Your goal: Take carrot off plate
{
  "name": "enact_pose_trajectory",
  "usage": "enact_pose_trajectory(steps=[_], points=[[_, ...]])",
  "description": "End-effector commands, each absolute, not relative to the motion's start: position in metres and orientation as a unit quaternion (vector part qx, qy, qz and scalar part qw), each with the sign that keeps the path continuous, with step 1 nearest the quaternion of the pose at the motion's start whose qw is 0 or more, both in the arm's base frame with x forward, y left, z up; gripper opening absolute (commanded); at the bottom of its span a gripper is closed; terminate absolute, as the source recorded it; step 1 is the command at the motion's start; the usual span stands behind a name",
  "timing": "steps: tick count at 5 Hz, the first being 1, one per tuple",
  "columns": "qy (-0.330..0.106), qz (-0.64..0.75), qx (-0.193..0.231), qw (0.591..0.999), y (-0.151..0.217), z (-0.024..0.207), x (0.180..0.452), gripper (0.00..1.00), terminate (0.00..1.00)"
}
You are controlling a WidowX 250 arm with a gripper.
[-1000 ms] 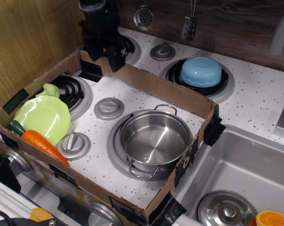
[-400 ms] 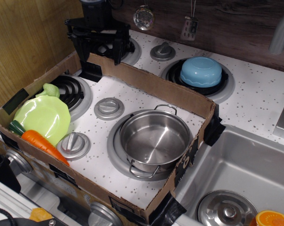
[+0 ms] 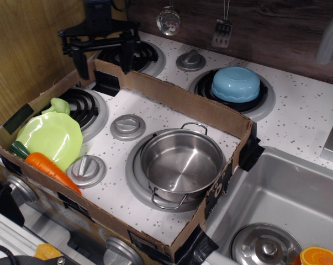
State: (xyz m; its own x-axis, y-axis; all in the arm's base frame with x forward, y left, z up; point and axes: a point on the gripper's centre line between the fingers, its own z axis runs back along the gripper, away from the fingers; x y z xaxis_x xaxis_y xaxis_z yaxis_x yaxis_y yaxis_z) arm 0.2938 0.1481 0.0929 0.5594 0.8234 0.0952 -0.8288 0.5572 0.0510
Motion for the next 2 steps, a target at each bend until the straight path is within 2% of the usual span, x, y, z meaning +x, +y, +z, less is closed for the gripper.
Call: enact_pose_trajectory(steps=[1, 2], points=[[-0.087, 0.663, 0.037, 0.743, 0.16, 0.109, 0.264, 1.0, 0.0], [-0.068, 0.703, 0.06, 0.706, 0.166, 0.105, 0.253, 1.0, 0.0]])
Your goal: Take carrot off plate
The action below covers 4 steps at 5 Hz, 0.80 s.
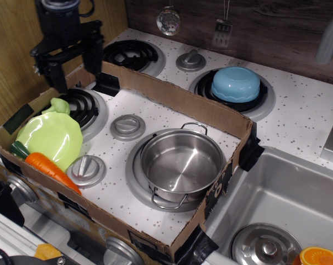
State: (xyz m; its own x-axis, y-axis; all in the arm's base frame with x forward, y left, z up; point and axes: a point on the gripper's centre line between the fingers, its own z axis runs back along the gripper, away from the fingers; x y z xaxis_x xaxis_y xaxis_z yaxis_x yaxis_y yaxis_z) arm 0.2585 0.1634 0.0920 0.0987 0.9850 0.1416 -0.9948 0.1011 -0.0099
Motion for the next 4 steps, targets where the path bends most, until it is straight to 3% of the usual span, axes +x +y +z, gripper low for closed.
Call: enact_pose_trajectory(steps=[1, 2, 4], points=[[-0.073, 0.721, 0.053, 0.687, 0.17, 0.1, 0.241, 1.0, 0.0], [-0.084, 0.73, 0.051, 0.676, 0.174, 0.092, 0.222, 1.0, 0.0], [-0.086, 0.715, 0.056, 0.692, 0.188, 0.072, 0.203, 1.0, 0.0]])
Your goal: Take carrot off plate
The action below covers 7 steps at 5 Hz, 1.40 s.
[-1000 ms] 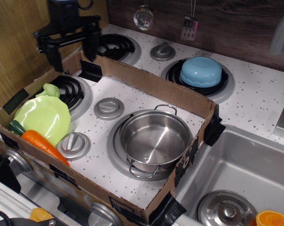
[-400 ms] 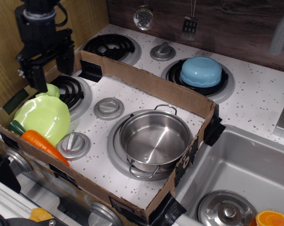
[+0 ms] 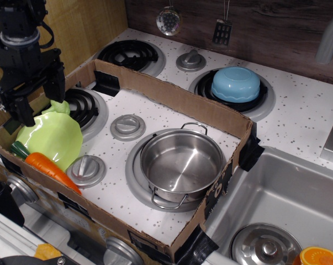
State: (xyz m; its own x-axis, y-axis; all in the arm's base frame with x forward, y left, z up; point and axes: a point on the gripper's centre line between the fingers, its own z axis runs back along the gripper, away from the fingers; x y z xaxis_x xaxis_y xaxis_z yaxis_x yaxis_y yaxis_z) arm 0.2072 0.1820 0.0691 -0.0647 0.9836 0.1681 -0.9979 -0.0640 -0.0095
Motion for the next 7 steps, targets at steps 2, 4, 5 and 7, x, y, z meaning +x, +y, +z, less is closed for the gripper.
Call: enact_pose_trajectory(steps=[2, 4, 5, 7], points=[[-0.079, 0.71, 0.04, 0.698, 0.198, 0.051, 0.185, 1.0, 0.0], [-0.138, 0.694, 0.016, 0.706, 0.204, 0.031, 0.193, 1.0, 0.0], [-0.135, 0.688, 0.014, 0.713, 0.204, 0.025, 0.195, 1.0, 0.0], [-0.15, 0.692, -0.001, 0.706, 0.201, 0.017, 0.189, 1.0, 0.0]])
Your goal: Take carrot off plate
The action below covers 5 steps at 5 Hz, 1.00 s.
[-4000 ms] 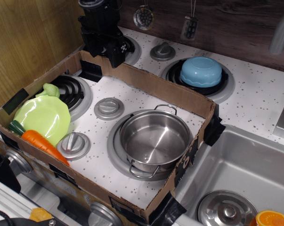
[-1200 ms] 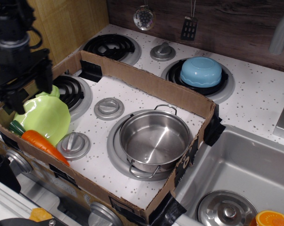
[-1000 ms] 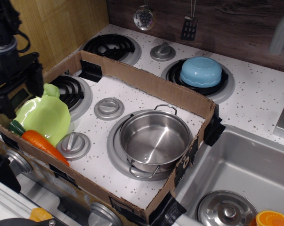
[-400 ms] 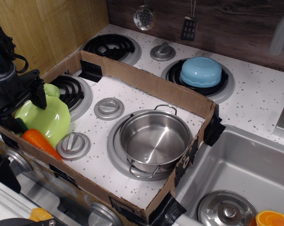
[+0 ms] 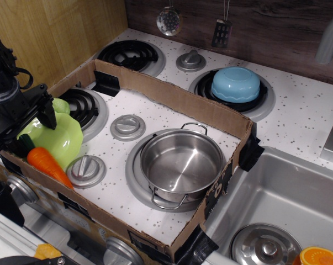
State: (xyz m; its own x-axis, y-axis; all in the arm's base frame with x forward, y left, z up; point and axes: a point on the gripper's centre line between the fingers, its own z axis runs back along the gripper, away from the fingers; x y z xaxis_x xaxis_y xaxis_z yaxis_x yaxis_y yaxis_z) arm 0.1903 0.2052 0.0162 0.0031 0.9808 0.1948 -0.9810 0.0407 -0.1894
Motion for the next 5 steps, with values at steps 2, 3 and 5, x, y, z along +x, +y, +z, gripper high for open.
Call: enact_pose_trajectory(steps=[2, 3, 5], points=[[-0.15, 0.678, 0.004, 0.719, 0.203, 0.031, 0.189, 0.0, 0.0], [-0.131, 0.665, 0.004, 0.735, 0.204, 0.038, 0.191, 0.0, 0.0], [-0.141, 0.634, 0.0, 0.76, 0.207, 0.06, 0.222, 0.0, 0.0]])
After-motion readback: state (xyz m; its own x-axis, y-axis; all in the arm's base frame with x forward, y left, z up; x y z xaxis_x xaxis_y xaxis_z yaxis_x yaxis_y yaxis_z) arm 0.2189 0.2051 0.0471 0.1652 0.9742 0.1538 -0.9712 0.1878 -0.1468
